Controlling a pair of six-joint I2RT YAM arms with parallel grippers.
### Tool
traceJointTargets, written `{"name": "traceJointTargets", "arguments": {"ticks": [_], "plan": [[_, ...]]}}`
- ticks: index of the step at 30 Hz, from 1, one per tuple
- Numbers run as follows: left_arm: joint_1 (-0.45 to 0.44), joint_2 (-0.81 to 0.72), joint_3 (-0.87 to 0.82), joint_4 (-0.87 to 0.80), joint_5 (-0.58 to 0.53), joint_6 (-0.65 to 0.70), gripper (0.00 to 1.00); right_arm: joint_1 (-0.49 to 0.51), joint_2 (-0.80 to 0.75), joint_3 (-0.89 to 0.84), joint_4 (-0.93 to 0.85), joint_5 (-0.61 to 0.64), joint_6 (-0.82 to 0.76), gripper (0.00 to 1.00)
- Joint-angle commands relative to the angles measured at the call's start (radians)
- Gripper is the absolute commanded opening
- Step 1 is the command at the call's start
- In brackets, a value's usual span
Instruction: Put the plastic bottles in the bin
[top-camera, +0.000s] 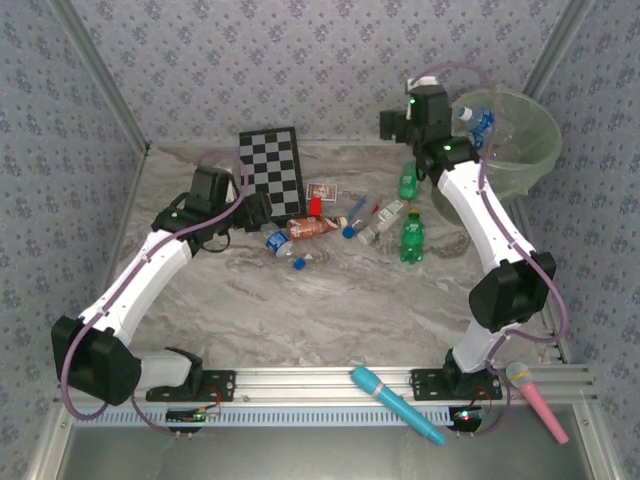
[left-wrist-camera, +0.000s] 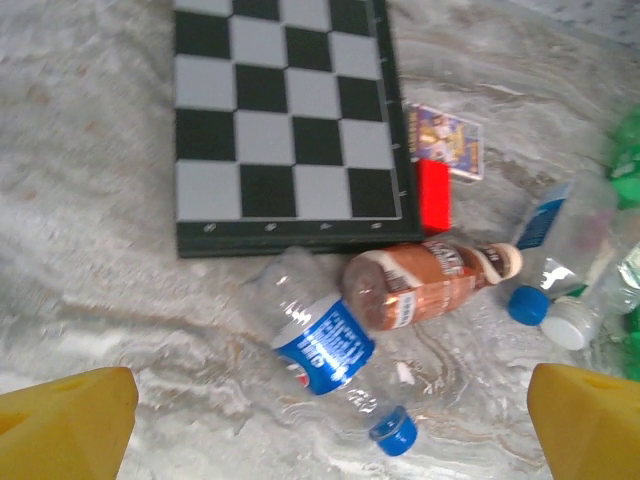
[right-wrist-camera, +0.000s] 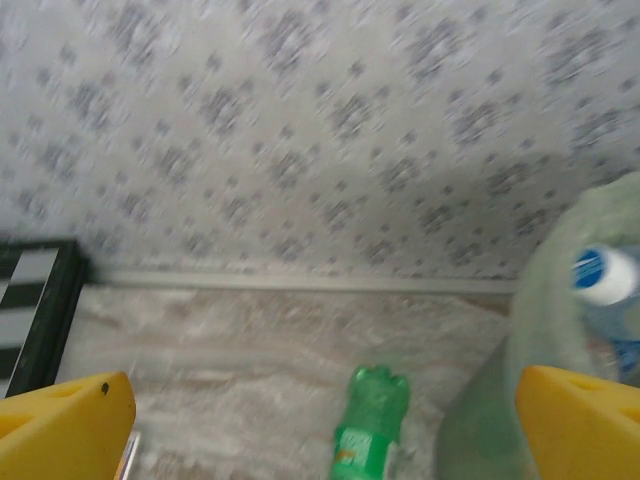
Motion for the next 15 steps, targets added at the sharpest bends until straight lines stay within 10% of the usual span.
{"name": "traceJointTargets", "arguments": {"ticks": [1, 15], "plan": [[0.003, -0.060, -0.030, -0.014, -0.002, -0.062, 1.00, 0.054, -0.019, -0.041, -0.069, -0.022, -0.034, 1.00], [0.027, -0.168, -0.112, -0.055, -0.064, -0.106, 1.00, 0.226, 0.148, -0.027, -0.278, -0.327, -0.266, 0.95]]}}
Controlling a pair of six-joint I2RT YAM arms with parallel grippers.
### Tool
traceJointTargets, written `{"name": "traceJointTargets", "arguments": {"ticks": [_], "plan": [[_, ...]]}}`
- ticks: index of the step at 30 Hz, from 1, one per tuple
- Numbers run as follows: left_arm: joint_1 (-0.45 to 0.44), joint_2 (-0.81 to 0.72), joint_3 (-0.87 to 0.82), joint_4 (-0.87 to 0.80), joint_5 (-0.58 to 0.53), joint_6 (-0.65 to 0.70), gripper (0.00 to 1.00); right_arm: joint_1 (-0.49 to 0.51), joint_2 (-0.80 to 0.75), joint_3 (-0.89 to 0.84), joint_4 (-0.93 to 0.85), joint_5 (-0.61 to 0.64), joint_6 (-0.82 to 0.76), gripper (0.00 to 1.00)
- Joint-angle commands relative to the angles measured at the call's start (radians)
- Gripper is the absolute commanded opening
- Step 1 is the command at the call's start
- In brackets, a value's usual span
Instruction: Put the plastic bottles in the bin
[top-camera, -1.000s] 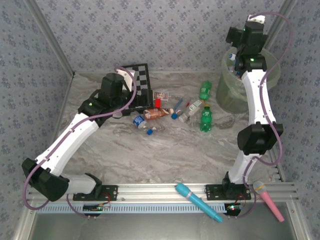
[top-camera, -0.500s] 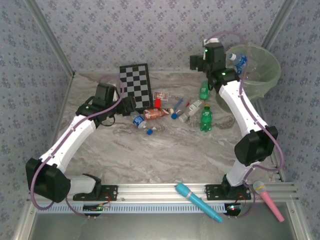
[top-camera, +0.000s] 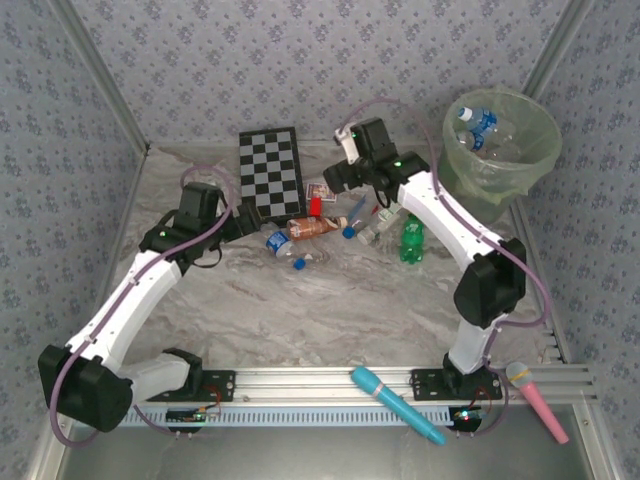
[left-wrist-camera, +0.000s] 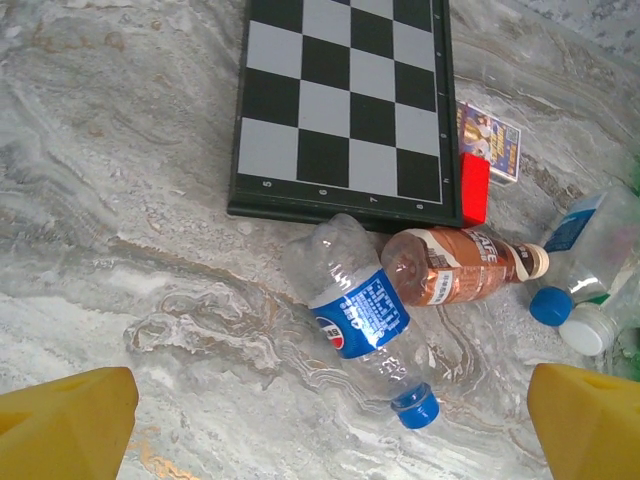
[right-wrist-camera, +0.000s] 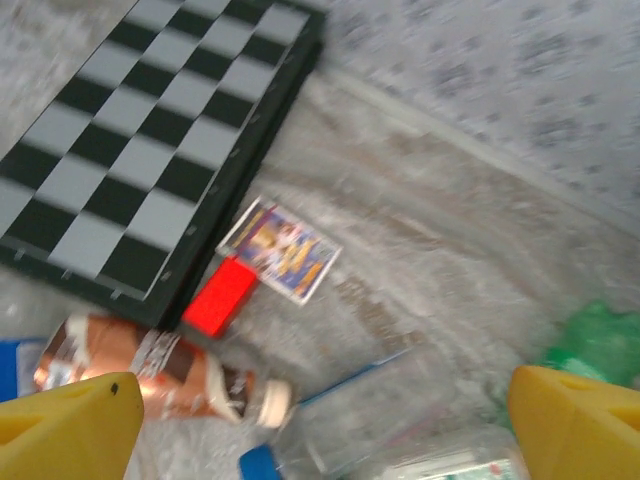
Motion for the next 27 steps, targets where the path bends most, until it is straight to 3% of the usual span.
{"name": "traceJointTargets", "arguments": {"ticks": [1, 9, 16, 27], "plan": [[0.011, -0.039, -0.013, -0.026, -0.016, -0.018, 1.00, 0.021, 0.075, 0.025, -0.136, -0.114, -0.138, 0.95], [0.018, -0.067, -0.009, -0.040, -0.006, -0.011, 1.00, 0.022, 0.154, -0.016, -0.168, -0.068, -0.200, 0.89], [0.019, -0.077, -0.012, -0.027, 0.018, 0.014, 1.00, 0.058, 0.168, -0.130, -0.063, -0.011, -0.352, 0.88], [0.019, -0.079, 0.043, -0.087, 0.010, 0.027, 1.00, 0.157, 0.283, -0.089, 0.080, 0.063, -0.509, 0.81]]}}
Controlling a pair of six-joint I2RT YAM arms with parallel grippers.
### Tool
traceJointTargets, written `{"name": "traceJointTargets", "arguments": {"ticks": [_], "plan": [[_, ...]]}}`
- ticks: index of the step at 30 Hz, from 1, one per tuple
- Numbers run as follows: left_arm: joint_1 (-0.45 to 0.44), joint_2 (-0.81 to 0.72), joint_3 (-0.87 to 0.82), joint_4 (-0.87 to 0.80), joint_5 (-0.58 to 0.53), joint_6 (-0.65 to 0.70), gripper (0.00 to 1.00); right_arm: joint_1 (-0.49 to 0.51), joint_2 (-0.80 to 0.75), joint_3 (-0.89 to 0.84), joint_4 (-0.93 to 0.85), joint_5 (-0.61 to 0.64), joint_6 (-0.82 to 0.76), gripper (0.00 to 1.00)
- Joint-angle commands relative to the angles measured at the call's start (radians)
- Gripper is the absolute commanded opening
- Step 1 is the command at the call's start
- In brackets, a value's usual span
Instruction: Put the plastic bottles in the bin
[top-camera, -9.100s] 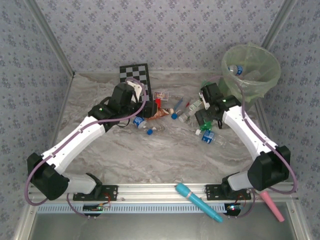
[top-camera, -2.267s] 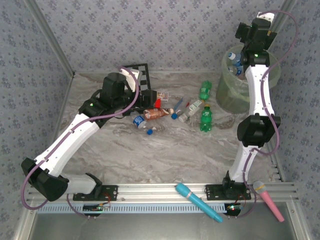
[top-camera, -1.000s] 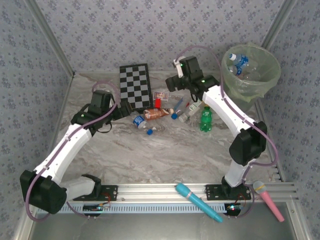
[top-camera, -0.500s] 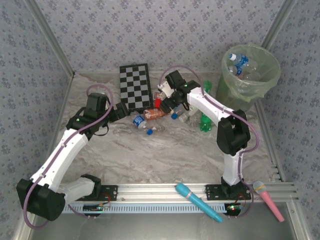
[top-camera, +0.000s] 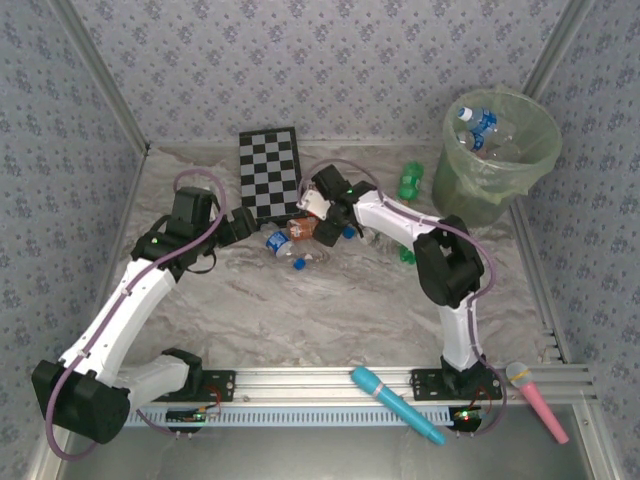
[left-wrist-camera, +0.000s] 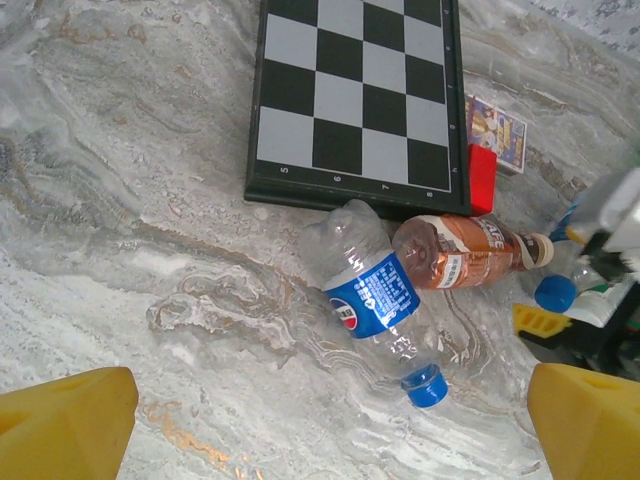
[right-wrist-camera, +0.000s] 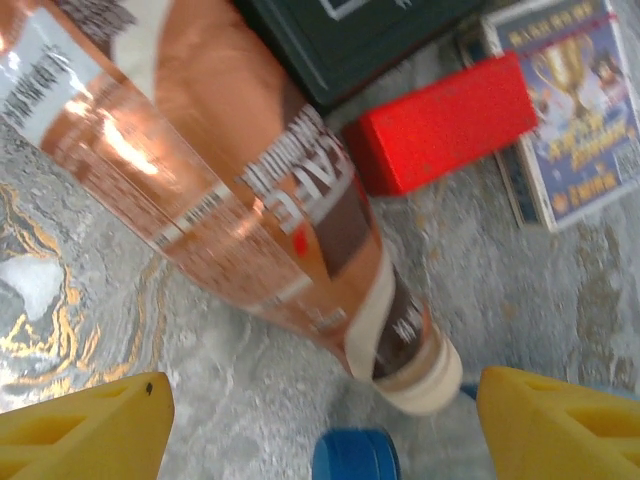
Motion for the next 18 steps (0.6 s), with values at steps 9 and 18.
{"name": "traceJointTargets", "arguments": {"ticks": [9, 18], "plan": [[0.008, -0.028, 0.085, -0.090, -0.005, 0.012, 1.00, 0.092, 0.130, 0.064, 0.142, 0.119, -0.177, 0.81], [0.011, -0.045, 0.090, -0.098, -0.010, 0.006, 1.00, 0.115, 0.196, 0.071, 0.178, 0.154, -0.196, 0.76]]}}
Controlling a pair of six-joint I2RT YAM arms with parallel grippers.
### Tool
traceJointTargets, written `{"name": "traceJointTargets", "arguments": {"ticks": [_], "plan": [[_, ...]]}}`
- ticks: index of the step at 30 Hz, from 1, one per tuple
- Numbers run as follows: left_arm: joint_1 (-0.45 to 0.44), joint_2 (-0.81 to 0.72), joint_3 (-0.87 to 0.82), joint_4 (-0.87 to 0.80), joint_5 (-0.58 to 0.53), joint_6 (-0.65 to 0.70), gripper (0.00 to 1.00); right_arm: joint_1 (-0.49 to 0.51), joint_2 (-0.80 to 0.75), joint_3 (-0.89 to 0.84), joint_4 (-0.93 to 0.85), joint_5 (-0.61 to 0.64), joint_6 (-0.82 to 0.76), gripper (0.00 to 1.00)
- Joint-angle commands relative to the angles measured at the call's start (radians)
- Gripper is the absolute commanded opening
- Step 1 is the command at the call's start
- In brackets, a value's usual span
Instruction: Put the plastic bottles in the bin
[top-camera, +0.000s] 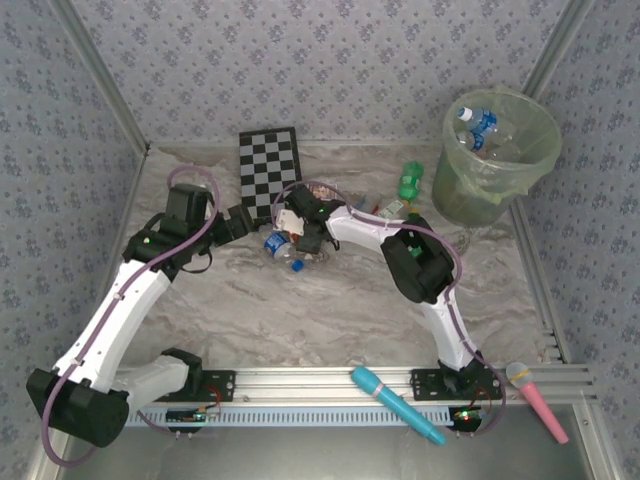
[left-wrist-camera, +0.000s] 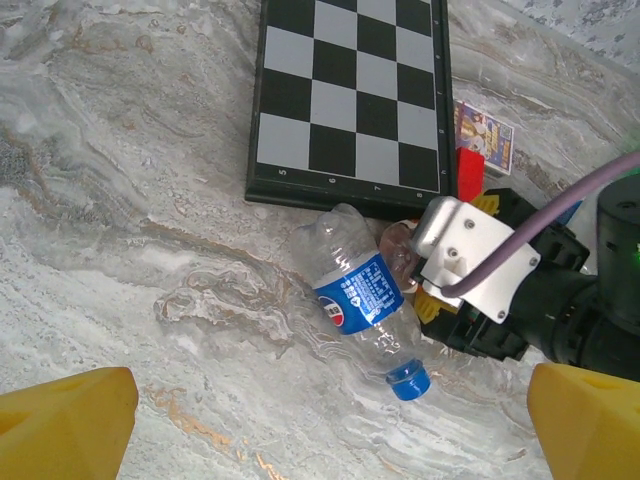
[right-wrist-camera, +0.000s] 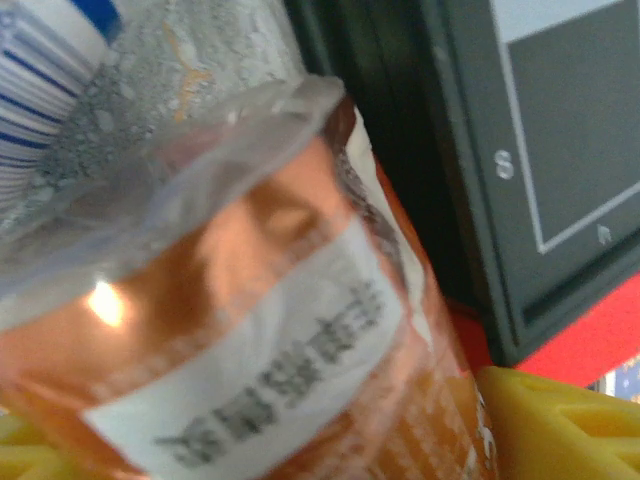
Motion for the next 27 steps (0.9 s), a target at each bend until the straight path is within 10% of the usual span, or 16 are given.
{"name": "traceJointTargets", "arguments": {"ticks": [1, 8, 27], "plan": [[0.011, -0.022, 0.032, -0.026, -0.008, 0.006, 1.00, 0.012, 0.039, 0.022, 0.029, 0.048, -0.021, 0.75], [0.014, -0.027, 0.025, -0.025, -0.006, -0.002, 1.00, 0.018, -0.010, -0.012, 0.089, 0.074, -0.018, 0.54], [0.016, -0.018, 0.018, 0.029, 0.029, 0.001, 1.00, 0.014, -0.284, -0.037, 0.095, 0.112, 0.089, 0.51]]}}
